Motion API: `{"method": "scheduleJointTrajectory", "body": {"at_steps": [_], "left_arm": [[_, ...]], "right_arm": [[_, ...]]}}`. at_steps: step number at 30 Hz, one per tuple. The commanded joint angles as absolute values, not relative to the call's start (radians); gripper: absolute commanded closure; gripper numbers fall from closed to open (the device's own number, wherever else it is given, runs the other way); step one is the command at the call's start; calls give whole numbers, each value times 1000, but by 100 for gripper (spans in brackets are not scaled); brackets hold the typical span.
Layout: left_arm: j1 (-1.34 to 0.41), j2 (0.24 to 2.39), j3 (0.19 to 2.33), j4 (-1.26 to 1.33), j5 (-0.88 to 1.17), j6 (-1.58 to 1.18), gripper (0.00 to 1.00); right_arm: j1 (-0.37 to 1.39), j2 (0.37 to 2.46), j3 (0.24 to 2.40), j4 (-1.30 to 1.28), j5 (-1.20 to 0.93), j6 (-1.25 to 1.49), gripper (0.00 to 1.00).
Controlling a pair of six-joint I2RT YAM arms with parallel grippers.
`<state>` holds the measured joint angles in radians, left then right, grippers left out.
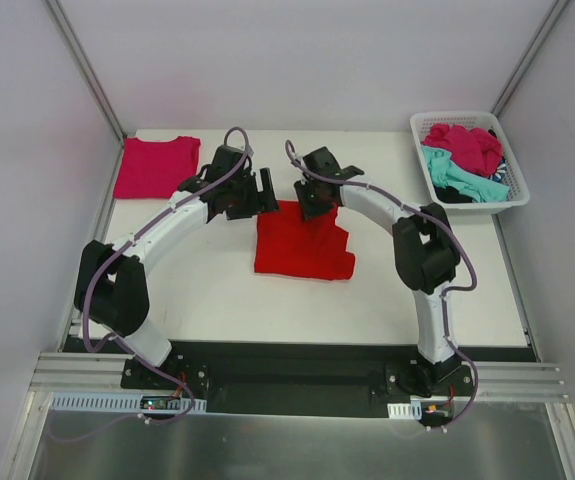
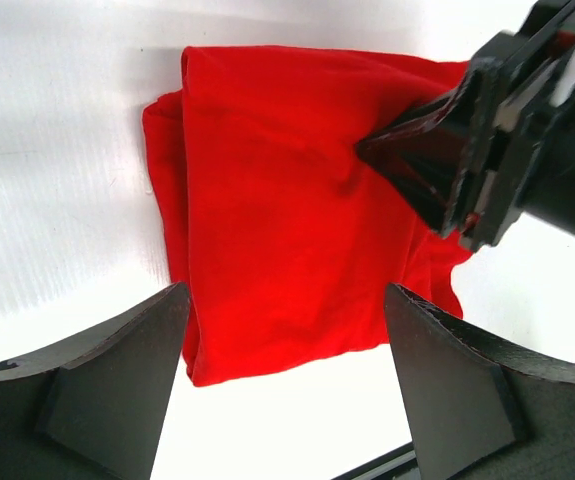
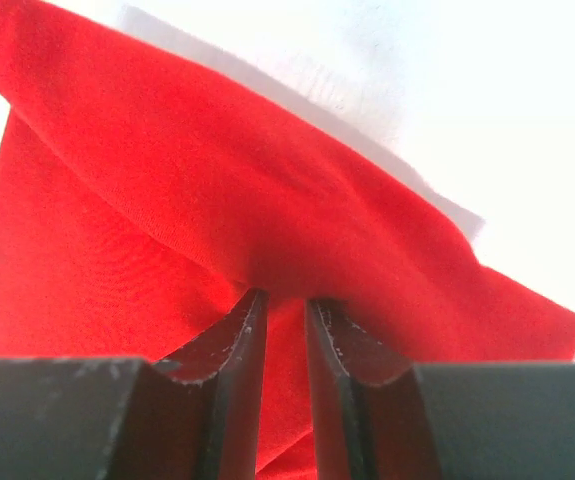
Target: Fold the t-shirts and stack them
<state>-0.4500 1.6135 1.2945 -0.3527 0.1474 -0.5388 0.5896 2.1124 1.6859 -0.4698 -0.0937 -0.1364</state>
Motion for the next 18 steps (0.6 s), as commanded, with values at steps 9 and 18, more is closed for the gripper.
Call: {"method": "scheduleJointTrajectory", "body": {"at_steps": [9,18], "left_arm": [[-443,1557,1250,-380,146,-557,22],[-445,1543,1233,-380,158,-557,22]], "right_arm": [[548,2172,1844,-509,-115,-173,75],[546,2341,1882,-500,-176,-153,77]]}}
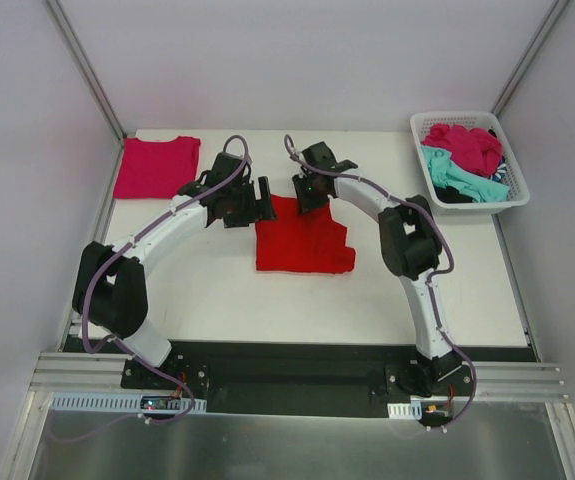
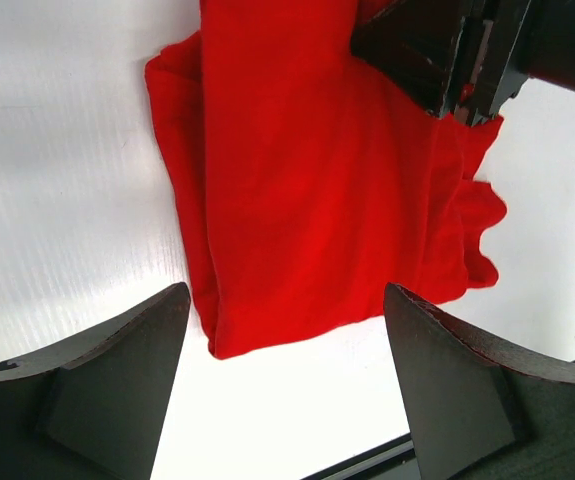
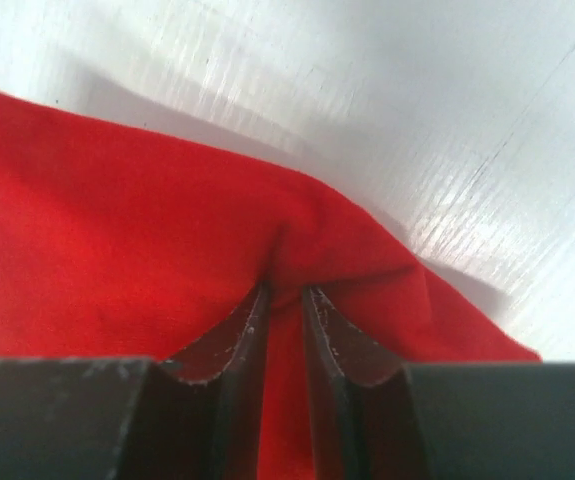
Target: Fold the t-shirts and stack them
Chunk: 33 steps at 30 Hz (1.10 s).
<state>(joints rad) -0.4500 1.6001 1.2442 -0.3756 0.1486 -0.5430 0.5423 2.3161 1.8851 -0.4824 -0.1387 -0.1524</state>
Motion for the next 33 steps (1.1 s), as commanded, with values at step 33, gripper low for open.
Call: {"method": "scheduleJointTrajectory", "body": {"at_steps": [33], "left_arm": [[-284,1489,1101,-380,169,-577,20]], "right_arm": [[693,1465,1266,-543,67,-80,60]]}}
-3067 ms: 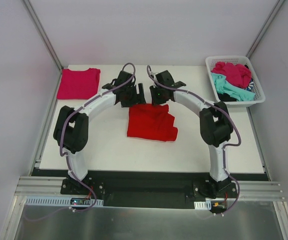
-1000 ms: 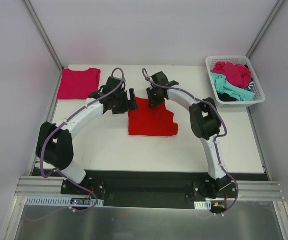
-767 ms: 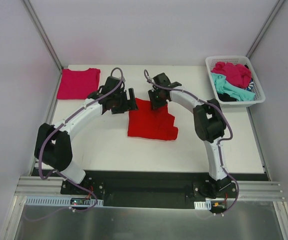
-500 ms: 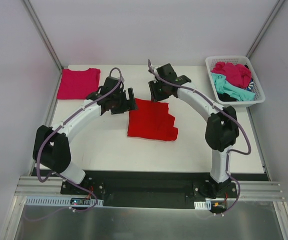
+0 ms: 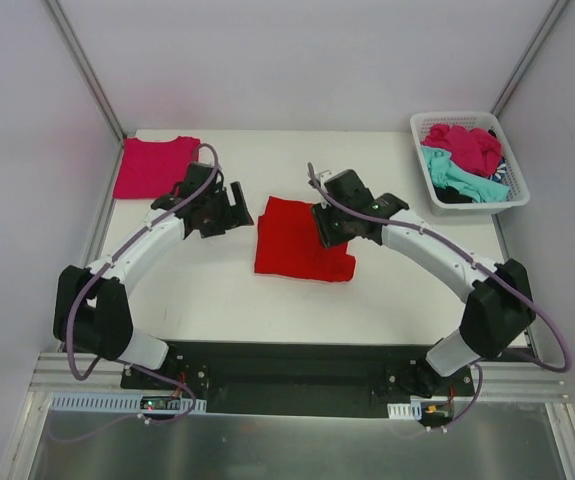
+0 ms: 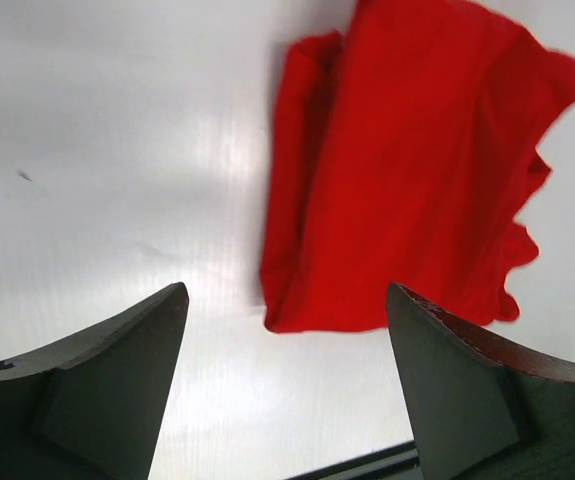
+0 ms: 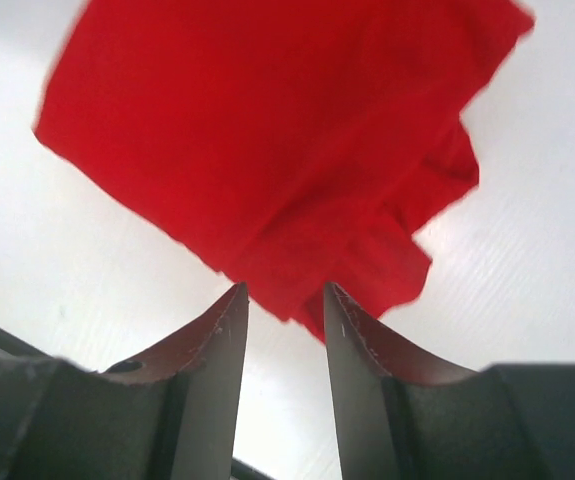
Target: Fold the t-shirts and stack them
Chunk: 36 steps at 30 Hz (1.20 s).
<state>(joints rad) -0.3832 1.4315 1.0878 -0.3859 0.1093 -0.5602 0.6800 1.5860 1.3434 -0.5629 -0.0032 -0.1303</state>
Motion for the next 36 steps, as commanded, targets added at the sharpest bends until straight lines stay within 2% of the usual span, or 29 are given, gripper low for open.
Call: {"method": "scheduleJointTrajectory", "body": {"at_steps": [1,8,11,15,20,24,25,27,31,36], "left_arm": [[-270,1502,1103,-382,178,-583,20],[-140,1585,1068,-287,388,-658,21],[-138,1597,1051,-287,399,-666,21],[-37,1575,979,-275,399,-707,21],[20,1568,989,-279,457,-704,22],[20,1568,1087,-412,306,-696,24],[18,1574,1167,-452,184,-675,25],[17,1606,1247,-544,68,-655,27],[12,1759,1561,-708,-145,-572,27],[18,1946,1773,-742,-280,-514,28]], "right_arm": [[701,1448,1220,-540,78,-74,60],[739,1405,1134,-526,118,-34,61],[753,1436,1146,-537,130,-23,61],[781,1459,1166,-538,138,-17,62],[799,1508,1221,-560,140,-26,62],[810,1526,1269,-578,137,-37,63],[813,1528,1285,-578,127,-40,63],[816,1526,1290,-577,115,-43,63],[821,1516,1272,-563,104,-38,63],[821,1480,1221,-548,88,-35,64]]}}
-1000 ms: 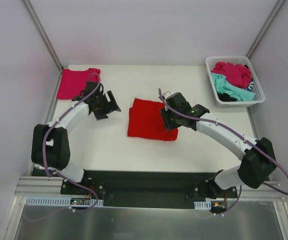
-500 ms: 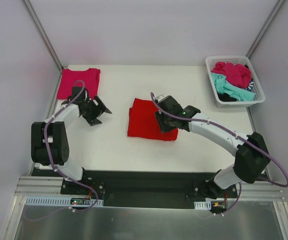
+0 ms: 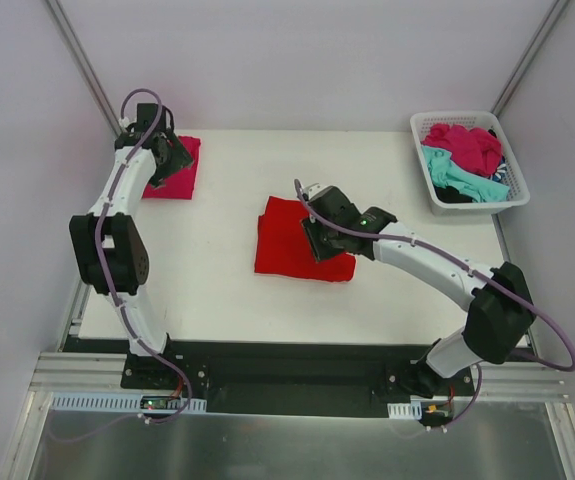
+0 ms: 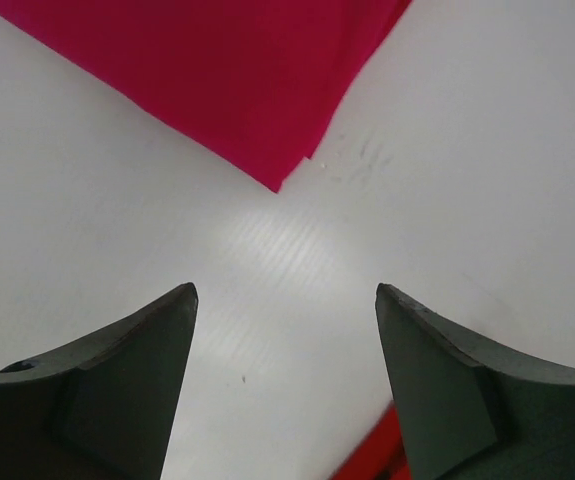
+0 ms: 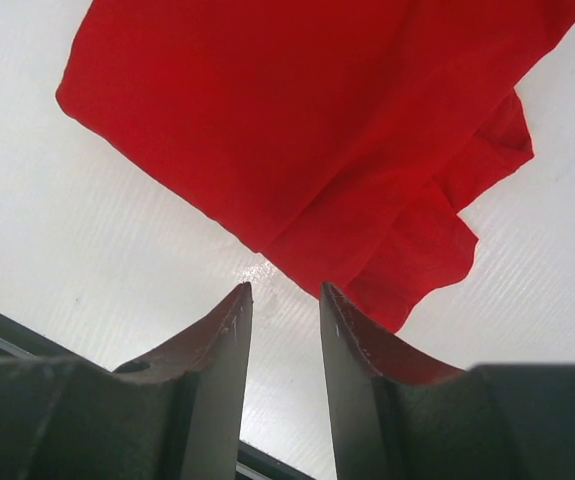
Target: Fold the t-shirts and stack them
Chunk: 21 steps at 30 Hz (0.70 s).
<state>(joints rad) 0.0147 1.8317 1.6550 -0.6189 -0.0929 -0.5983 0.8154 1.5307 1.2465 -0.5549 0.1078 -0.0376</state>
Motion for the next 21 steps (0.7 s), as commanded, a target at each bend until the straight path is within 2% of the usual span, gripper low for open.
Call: {"method": "scheduleJointTrajectory", "body": {"at_steps": [1,6,10,21], "left_arm": [[17,1977,1842,-750,-294,-488,29],[21,2189,2075,-830,-391,-423,30],[44,2302,2228,-854,-393,-391,32],[158,2442,2336,-935,-344,-356,32]], "right_arm": [[821,1474,1215,-548,80,-35,64],[822,1395,1174,-545,48,-23,64],[827,1336,1138,-537,9,-5,64],[839,1197,1115,-595,-23,24,64]]}}
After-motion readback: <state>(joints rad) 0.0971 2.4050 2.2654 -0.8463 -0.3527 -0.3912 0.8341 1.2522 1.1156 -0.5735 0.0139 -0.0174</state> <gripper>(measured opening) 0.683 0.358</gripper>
